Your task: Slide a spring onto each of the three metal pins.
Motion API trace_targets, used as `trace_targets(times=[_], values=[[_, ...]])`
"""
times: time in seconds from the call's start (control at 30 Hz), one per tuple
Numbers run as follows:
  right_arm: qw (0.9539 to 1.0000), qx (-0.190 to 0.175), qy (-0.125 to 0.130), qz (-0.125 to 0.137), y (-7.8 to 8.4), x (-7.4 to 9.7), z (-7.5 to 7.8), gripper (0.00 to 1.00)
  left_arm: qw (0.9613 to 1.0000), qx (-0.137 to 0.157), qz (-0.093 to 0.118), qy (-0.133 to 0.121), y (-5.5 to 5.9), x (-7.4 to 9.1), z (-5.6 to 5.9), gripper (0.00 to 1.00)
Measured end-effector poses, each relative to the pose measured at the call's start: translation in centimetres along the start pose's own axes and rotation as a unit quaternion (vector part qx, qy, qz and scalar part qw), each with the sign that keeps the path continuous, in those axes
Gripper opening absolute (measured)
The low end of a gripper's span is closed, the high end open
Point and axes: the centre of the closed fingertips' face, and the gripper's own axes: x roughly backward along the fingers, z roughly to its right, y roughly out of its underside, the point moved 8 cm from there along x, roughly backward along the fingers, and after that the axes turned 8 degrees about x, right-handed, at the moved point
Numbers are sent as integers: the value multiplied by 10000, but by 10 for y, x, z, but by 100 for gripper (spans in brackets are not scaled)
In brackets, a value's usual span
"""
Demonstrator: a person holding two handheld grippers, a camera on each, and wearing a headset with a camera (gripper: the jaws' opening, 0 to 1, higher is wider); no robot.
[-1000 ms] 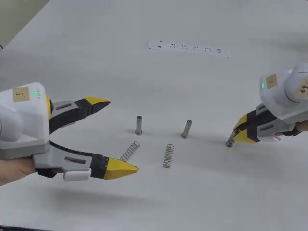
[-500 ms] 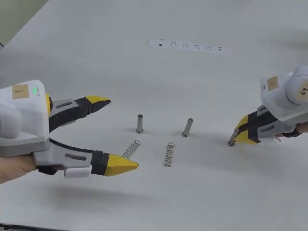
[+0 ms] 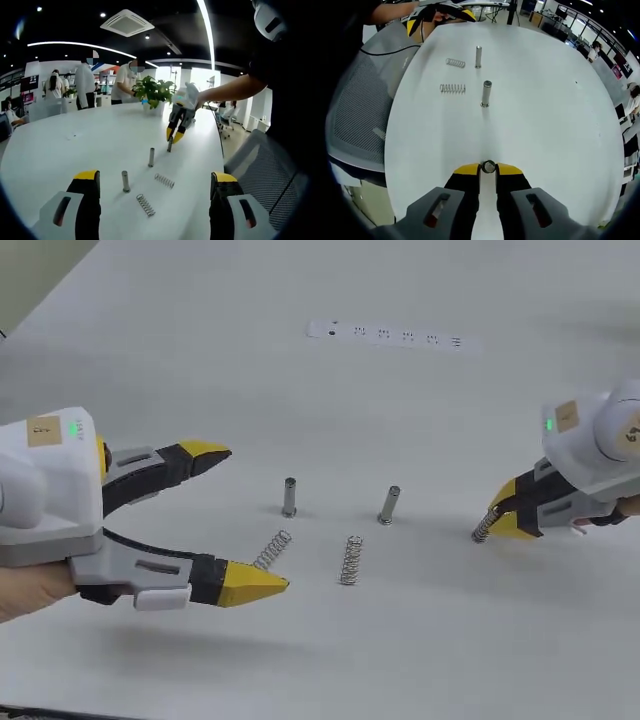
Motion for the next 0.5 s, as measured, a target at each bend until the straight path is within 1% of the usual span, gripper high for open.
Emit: trace_targets(times=[0.27,0.33,0.37,0.5], values=[[10000,-35,-1,65,-1,1,1,15,10000,6,5,-3,-1,0,0,88],[9999,2,62,89,-1,1,2,17,10000,7,-4,-6,-1,0,0,88],[9999,-52,36,121,-2,2,2,17,10000,15,-5,-8,-1,0,0,88],[9998,-72,62,165,-2,2,4,18,10000,20,-6,-8,-1,0,0,87]])
